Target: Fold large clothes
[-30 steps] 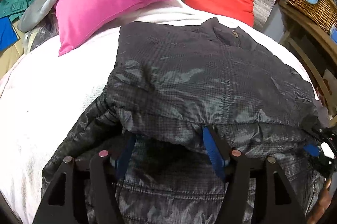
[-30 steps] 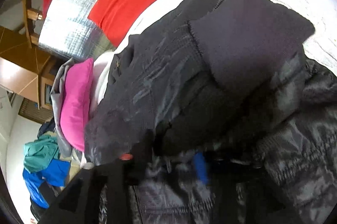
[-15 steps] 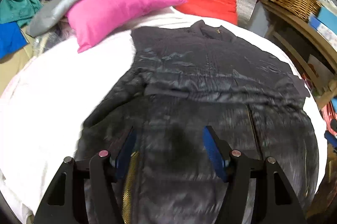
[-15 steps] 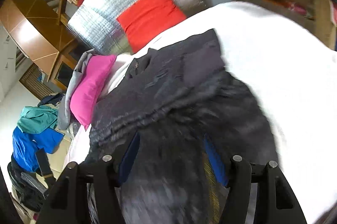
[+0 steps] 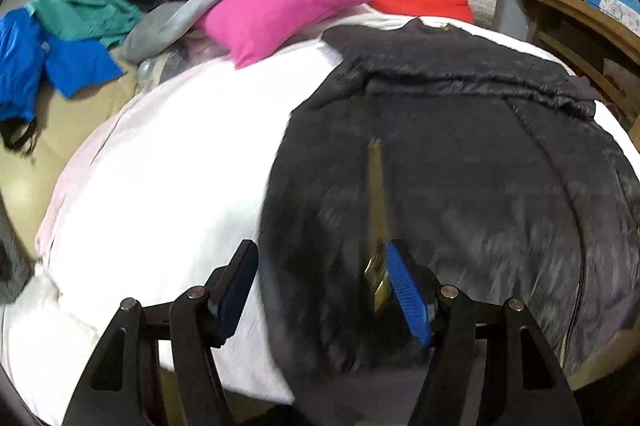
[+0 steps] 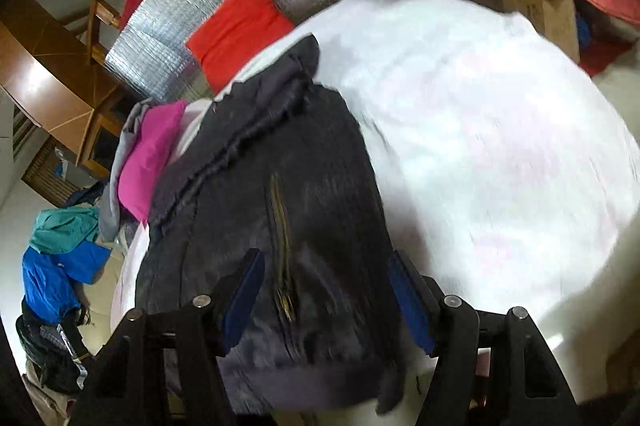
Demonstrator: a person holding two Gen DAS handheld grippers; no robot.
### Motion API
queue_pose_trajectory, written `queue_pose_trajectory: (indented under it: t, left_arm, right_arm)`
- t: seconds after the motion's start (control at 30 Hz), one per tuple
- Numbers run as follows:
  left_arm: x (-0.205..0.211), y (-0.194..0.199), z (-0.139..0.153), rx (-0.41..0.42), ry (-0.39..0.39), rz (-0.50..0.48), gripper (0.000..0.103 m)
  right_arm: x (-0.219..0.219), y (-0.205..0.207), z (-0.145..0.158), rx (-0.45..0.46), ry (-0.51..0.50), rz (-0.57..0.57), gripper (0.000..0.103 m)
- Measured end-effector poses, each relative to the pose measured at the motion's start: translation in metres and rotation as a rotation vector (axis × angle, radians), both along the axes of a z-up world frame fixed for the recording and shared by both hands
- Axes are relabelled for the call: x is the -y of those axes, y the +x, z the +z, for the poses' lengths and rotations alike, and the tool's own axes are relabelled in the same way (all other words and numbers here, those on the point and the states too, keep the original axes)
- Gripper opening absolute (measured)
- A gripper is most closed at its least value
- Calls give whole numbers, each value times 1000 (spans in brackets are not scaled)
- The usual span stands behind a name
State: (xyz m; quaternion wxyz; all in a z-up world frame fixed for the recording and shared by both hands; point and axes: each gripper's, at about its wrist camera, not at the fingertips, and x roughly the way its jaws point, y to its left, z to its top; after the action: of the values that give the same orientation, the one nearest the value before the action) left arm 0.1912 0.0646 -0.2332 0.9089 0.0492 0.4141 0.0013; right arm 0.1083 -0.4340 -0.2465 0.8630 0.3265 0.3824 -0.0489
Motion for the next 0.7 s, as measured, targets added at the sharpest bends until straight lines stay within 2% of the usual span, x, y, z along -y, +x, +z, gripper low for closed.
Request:
queue_pose_trajectory:
  t: [0.1,0.23,0.37,0.47,0.5,0.57,0.63,0.7]
  left_arm:
    - [-14,-19,-8,-20,14,31,68]
    - [-30,-36,-17,-63,7,58,68]
    - [-47,-42,-24,-97,-86,74,68]
    - [-57,-41,-26,-112,-164,72,69]
    - [-60,-41,-28,-117,-191,72,69]
    - [-63,-40,-31,-131,-237,67,68]
    - [-66,-40,-34,-149,-281,57,68]
    - [-67,-42,-36,-149,-304,45,65]
  right_arm:
    - [-8,-6,-14,-60,-3,32,68]
    - [-24,-9,-26,-126,-85,60,68]
    - [-35,-5,-36,-160,-206,65,68]
    - [-42,-1,-45,-173,-189,124,68]
    - [-45,-1,-45,-170,-211,128,67]
    - [-51,-3,-41,-152,-241,149,55]
    - [-55,-8,-34,-121,-253,167,48]
    - [-53,-11,-30,-94,-241,169,47]
